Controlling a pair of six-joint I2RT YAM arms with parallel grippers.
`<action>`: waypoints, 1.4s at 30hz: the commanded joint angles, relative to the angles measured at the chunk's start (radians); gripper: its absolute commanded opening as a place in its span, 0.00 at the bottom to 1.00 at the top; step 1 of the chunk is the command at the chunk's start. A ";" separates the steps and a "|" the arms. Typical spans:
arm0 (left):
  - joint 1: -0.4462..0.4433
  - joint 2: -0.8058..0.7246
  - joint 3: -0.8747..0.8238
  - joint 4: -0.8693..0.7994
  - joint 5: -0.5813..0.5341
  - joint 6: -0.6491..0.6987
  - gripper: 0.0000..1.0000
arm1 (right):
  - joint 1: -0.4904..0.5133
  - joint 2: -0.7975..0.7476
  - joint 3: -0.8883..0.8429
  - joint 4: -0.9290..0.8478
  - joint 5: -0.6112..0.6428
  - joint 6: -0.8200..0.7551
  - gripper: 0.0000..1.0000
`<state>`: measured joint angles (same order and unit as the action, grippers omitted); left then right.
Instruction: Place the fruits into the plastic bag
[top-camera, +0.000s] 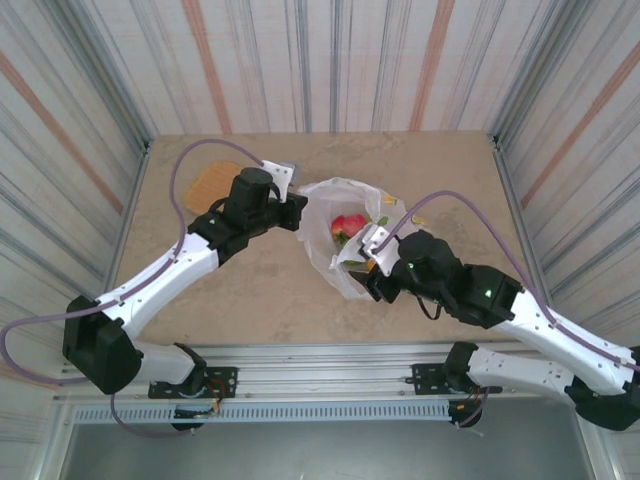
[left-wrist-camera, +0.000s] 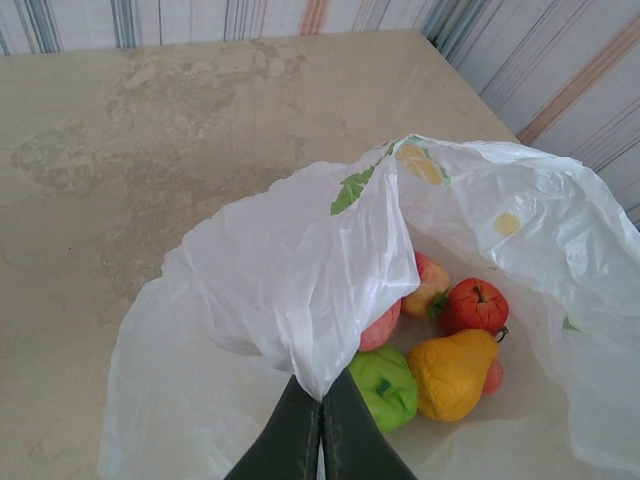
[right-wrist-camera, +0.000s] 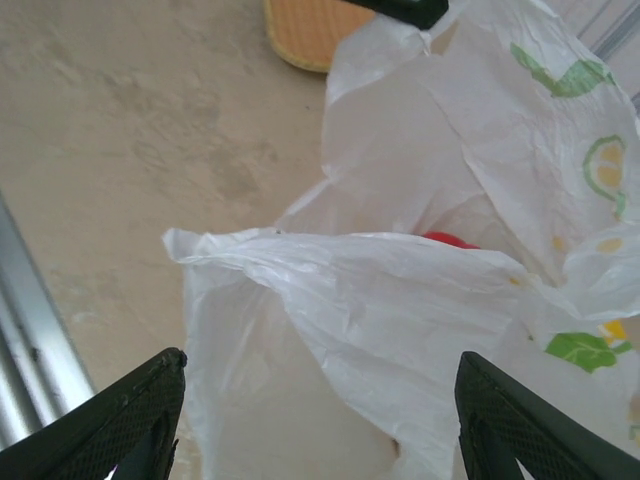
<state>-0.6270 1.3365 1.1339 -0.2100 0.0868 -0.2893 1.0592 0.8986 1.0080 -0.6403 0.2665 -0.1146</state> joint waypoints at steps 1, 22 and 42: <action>0.012 -0.021 -0.008 0.015 0.020 -0.010 0.00 | 0.018 0.024 -0.018 0.013 0.131 -0.076 0.72; 0.029 -0.037 -0.020 0.017 0.031 -0.019 0.00 | 0.017 0.174 -0.063 0.323 0.273 -0.241 0.33; 0.117 0.002 0.255 -0.124 0.067 -0.038 0.00 | -0.467 -0.032 0.084 0.375 -0.061 0.289 0.00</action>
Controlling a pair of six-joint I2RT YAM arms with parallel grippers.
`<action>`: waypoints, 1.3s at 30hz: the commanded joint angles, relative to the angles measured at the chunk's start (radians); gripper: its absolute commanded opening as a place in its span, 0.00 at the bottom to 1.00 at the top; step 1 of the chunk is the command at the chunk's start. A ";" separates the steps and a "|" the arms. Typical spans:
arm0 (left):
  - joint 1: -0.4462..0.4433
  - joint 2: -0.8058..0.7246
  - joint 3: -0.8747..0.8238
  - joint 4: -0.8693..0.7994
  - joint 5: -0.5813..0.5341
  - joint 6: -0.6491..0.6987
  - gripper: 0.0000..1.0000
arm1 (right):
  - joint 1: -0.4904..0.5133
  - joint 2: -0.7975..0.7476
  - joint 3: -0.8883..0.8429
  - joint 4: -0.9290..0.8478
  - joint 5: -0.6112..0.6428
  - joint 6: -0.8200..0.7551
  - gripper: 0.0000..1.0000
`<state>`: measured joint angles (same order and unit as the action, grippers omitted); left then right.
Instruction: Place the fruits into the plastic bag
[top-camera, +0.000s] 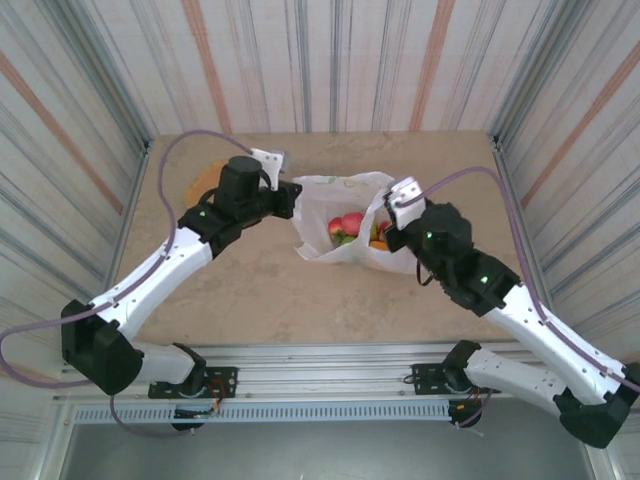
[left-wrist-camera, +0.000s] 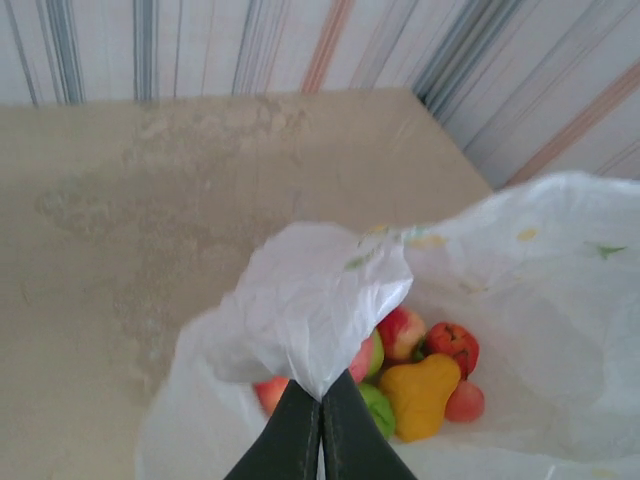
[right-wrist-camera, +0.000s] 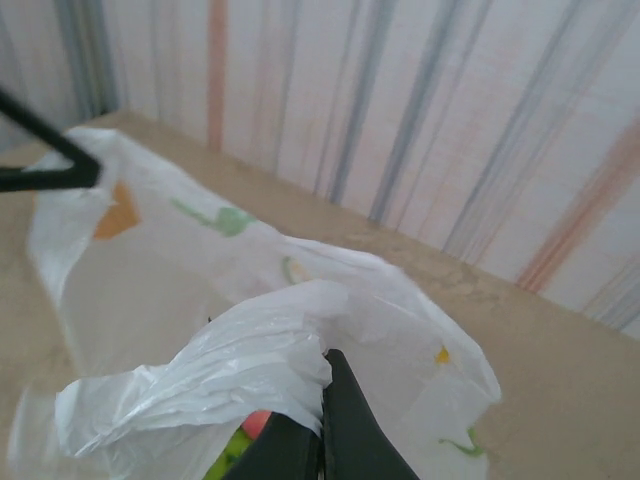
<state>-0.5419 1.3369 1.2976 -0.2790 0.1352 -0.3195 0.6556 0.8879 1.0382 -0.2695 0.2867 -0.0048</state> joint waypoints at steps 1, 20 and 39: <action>0.048 0.014 0.130 -0.080 0.026 -0.014 0.00 | -0.104 -0.022 0.068 -0.004 -0.096 0.225 0.00; 0.066 0.250 0.469 -0.241 0.074 0.014 0.00 | -0.438 0.014 0.138 -0.035 -0.308 0.465 0.00; 0.082 0.354 0.486 -0.232 0.091 0.006 0.03 | -0.557 0.151 0.123 -0.133 -0.568 0.442 0.00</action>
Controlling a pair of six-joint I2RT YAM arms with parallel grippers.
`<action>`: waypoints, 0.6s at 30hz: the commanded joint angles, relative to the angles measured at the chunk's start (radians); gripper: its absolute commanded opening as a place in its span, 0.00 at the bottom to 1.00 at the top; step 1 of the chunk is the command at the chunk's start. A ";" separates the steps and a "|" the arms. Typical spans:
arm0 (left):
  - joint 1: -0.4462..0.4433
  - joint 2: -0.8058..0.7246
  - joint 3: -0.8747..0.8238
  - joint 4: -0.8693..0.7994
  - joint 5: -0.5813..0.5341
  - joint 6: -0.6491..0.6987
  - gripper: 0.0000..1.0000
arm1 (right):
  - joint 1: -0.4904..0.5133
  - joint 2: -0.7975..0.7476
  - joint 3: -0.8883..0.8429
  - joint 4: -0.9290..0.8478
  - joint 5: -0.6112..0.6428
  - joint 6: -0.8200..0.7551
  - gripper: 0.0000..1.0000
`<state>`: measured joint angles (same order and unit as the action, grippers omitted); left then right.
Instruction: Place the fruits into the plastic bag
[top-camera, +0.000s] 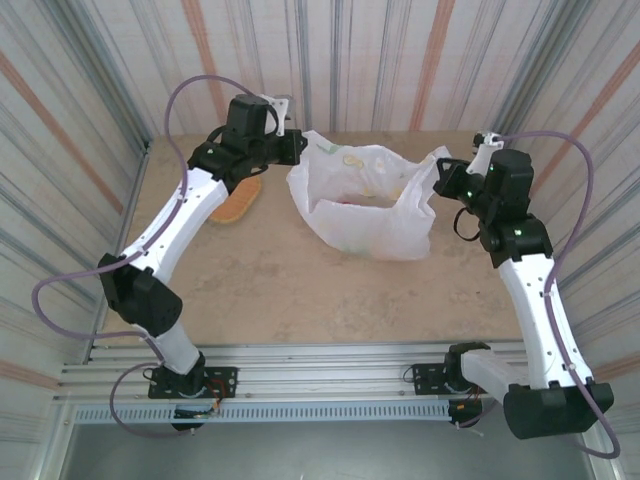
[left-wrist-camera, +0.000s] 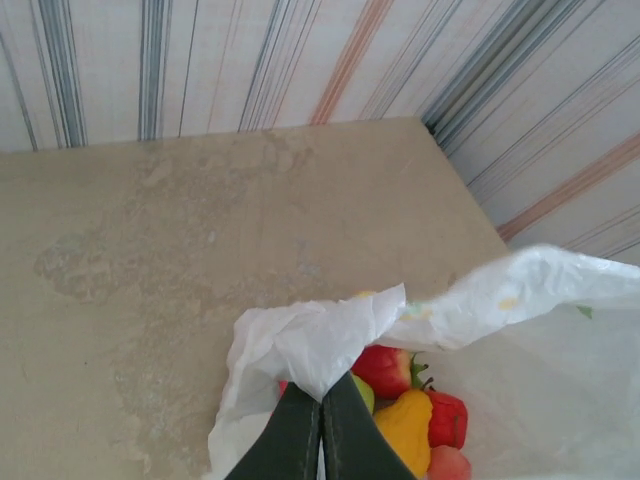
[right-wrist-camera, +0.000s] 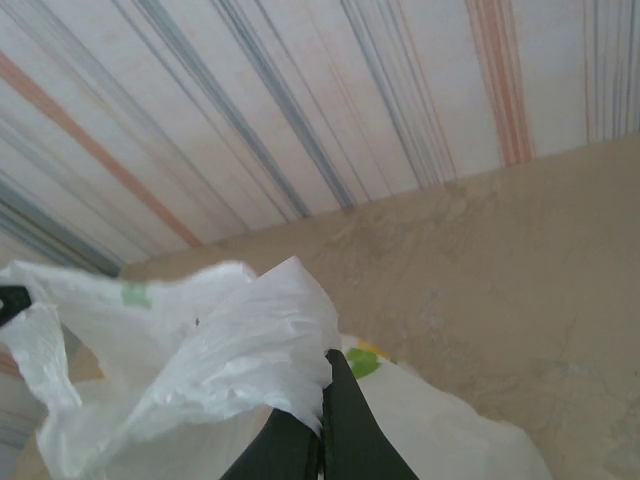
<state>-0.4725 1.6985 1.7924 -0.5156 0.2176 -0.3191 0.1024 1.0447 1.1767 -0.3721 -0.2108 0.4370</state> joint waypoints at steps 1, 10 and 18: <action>0.015 -0.009 -0.012 0.005 0.011 0.003 0.04 | -0.004 -0.010 -0.021 -0.037 -0.080 -0.005 0.00; 0.023 -0.116 -0.127 0.087 0.094 -0.001 0.34 | -0.004 -0.092 -0.006 -0.104 -0.163 -0.059 0.32; 0.026 -0.261 -0.278 0.183 0.135 -0.002 0.63 | -0.004 -0.116 0.079 -0.213 -0.121 -0.139 0.52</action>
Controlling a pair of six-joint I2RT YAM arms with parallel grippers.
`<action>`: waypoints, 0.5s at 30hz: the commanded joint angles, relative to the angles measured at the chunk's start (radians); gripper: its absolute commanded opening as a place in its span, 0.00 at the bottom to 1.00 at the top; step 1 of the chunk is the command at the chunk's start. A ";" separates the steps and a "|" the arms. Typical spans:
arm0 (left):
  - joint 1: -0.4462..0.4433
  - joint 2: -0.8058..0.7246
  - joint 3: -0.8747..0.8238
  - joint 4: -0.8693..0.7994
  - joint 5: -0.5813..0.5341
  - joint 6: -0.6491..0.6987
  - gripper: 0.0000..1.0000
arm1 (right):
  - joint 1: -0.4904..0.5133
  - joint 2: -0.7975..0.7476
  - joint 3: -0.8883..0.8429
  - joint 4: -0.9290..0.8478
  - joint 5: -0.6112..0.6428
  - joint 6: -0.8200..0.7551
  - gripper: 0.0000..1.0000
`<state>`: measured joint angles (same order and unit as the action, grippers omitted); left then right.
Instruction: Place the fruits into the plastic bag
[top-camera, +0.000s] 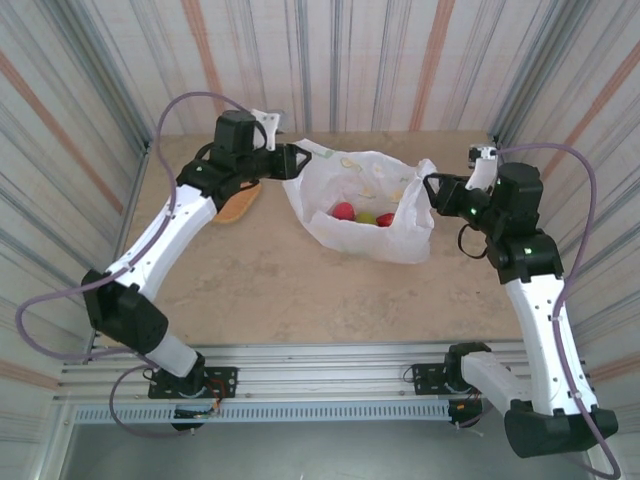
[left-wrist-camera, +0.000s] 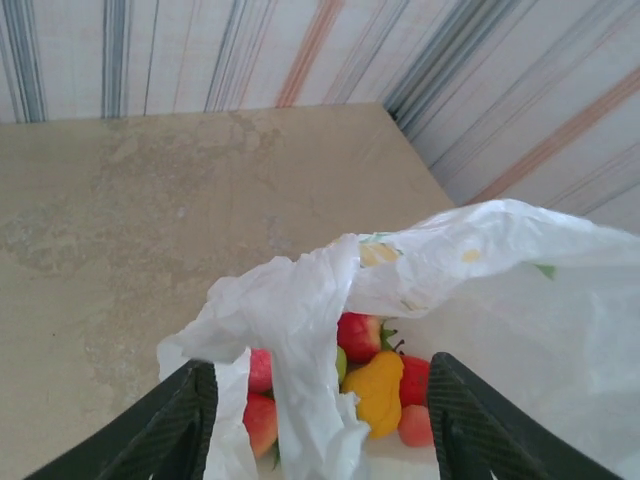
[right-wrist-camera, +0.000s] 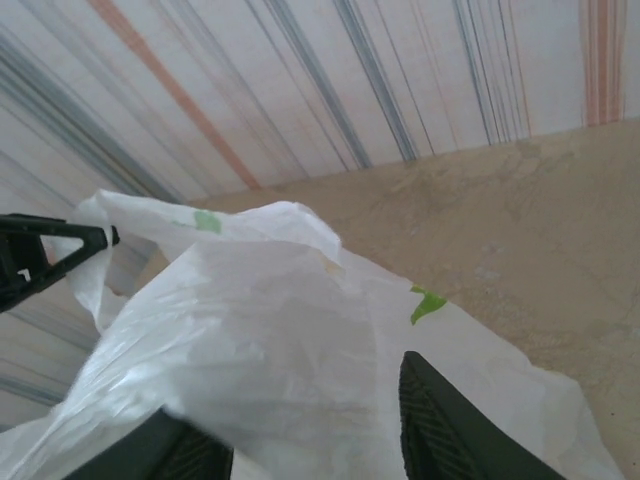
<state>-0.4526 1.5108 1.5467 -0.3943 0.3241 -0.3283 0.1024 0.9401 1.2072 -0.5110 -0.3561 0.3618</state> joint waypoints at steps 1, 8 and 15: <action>0.008 -0.086 -0.045 0.061 0.020 0.011 0.65 | -0.005 -0.013 0.062 -0.098 0.054 -0.085 0.54; 0.036 -0.188 -0.150 0.073 -0.040 0.030 0.73 | -0.005 -0.048 0.133 -0.205 0.280 -0.210 0.58; 0.063 -0.332 -0.317 0.171 -0.114 0.029 0.80 | -0.006 -0.067 0.140 -0.212 0.498 -0.259 0.61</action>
<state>-0.3985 1.2522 1.2812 -0.2871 0.2668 -0.3180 0.1024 0.8764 1.3281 -0.6960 0.0040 0.1593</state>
